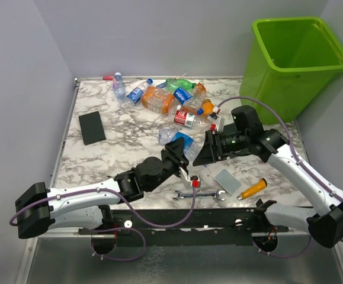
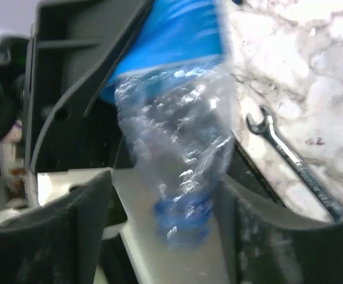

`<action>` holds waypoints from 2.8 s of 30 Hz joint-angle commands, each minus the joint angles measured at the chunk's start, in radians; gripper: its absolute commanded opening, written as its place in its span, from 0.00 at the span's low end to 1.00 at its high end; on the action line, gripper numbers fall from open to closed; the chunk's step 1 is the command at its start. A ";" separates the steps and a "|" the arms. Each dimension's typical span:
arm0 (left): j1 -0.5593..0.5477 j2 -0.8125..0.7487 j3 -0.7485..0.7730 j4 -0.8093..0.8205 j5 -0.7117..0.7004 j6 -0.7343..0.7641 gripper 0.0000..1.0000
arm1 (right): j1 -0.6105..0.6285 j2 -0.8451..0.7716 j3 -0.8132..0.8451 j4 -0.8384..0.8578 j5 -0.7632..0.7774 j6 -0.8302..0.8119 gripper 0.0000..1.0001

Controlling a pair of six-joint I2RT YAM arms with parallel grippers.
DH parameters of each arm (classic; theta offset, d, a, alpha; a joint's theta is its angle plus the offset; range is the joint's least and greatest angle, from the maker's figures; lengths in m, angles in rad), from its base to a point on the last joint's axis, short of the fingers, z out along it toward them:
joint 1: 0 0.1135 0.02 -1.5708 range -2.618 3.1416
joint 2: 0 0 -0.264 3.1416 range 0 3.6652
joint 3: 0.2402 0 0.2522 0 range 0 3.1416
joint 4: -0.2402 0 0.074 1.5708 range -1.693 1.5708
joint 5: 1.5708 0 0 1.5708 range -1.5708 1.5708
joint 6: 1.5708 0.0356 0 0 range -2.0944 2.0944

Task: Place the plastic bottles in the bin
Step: Pick up the plastic bottle at the center of the board, then place the plastic bottle in the trash bin.

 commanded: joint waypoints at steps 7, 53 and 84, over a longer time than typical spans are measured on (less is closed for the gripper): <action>-0.003 -0.039 0.108 -0.114 -0.067 -0.503 0.22 | 0.010 -0.225 0.234 0.047 0.394 -0.072 0.91; 0.420 0.159 0.061 0.283 0.839 -1.873 0.99 | 0.045 -0.214 0.036 0.437 0.489 -0.145 0.01; 0.328 -0.212 -0.113 0.242 0.035 -1.654 0.99 | -0.470 0.583 1.246 0.644 1.628 -0.323 0.01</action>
